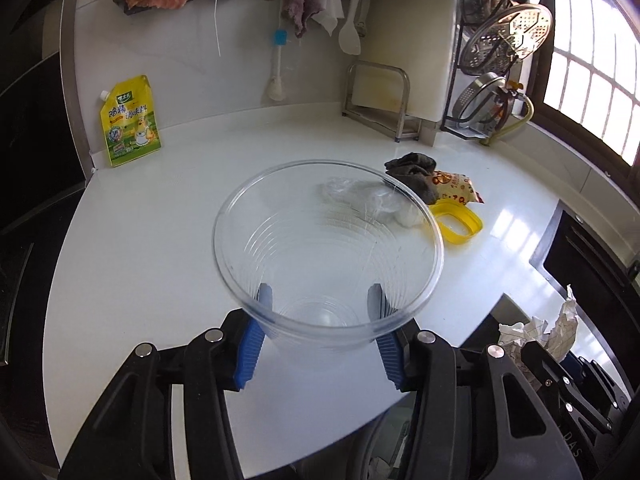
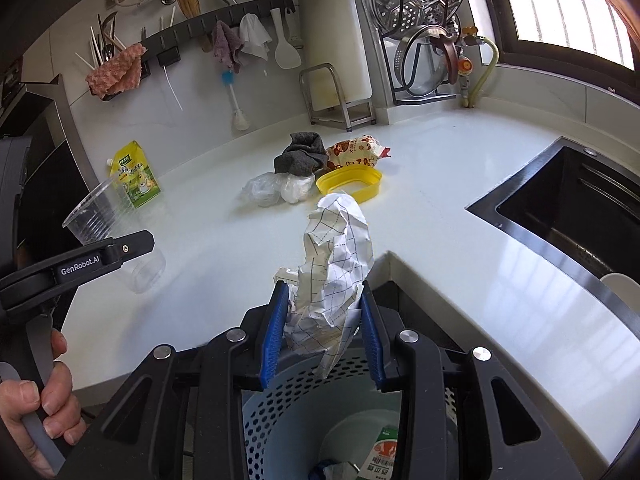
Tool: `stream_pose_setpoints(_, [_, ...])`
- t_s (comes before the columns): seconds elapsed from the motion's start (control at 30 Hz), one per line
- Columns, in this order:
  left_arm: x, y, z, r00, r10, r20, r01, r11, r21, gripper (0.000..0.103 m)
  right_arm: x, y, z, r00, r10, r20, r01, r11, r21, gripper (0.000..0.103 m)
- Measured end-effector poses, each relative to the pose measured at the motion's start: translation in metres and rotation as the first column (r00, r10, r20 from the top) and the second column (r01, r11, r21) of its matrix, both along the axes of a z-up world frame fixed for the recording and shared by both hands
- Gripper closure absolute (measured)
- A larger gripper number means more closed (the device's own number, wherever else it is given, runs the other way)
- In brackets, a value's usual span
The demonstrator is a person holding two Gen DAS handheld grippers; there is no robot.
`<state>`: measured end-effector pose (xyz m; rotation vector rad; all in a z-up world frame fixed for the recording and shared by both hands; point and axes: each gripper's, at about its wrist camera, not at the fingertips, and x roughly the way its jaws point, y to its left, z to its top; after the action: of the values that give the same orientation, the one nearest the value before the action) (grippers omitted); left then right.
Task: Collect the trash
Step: 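Carry the checkered paper and clear cup over the grey basket with both tools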
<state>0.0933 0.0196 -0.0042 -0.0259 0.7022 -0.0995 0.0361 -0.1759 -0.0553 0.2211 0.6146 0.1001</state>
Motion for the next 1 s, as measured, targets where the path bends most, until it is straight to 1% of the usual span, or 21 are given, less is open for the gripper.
stream_pose_setpoints(0.07, [-0.018, -0.006, 0.002, 1.000, -0.029, 0.012, 0.029, 1.000, -0.006, 0.054, -0.015, -0.005, -0.001, 1.000, -0.009, -0.005, 0.009, 1.000, -0.002, 0.069])
stream_pose_setpoints(0.2, [-0.050, -0.020, -0.001, 0.997, -0.083, 0.008, 0.083, 0.996, -0.023, 0.054, -0.045, -0.018, -0.004, 0.999, -0.028, -0.019, 0.028, 1.000, 0.004, 0.069])
stream_pose_setpoints(0.33, [-0.077, -0.038, -0.008, 0.991, -0.133, 0.004, 0.133, 0.991, -0.005, 0.054, -0.068, -0.028, -0.011, 0.998, -0.044, -0.038, 0.044, 0.999, 0.003, 0.069])
stream_pose_setpoints(0.43, [-0.092, -0.048, -0.018, 0.987, -0.163, -0.007, 0.163, 0.987, 0.010, 0.054, -0.082, -0.034, -0.017, 0.998, -0.048, -0.047, 0.048, 0.999, 0.012, 0.069])
stream_pose_setpoints(0.57, [-0.104, -0.057, -0.038, 0.982, -0.183, -0.053, 0.183, 0.983, 0.010, 0.054, -0.096, -0.036, -0.024, 0.997, -0.042, -0.059, 0.043, 0.999, 0.009, 0.069])
stream_pose_setpoints(0.73, [-0.116, -0.065, -0.055, 0.978, -0.193, -0.082, 0.197, 0.980, 0.041, 0.054, -0.108, -0.036, -0.027, 0.998, -0.028, -0.059, 0.028, 1.000, 0.007, 0.069])
stream_pose_setpoints(0.83, [-0.117, -0.066, -0.062, 0.974, -0.196, -0.112, 0.201, 0.979, 0.040, 0.054, -0.113, -0.037, -0.031, 0.998, -0.023, -0.063, 0.024, 1.000, 0.019, 0.069])
stream_pose_setpoints(1.0, [-0.122, -0.069, -0.066, 0.971, -0.204, -0.124, 0.211, 0.976, 0.050, 0.054, -0.114, -0.039, -0.037, 0.997, -0.016, -0.081, 0.019, 0.999, 0.042, 0.069])
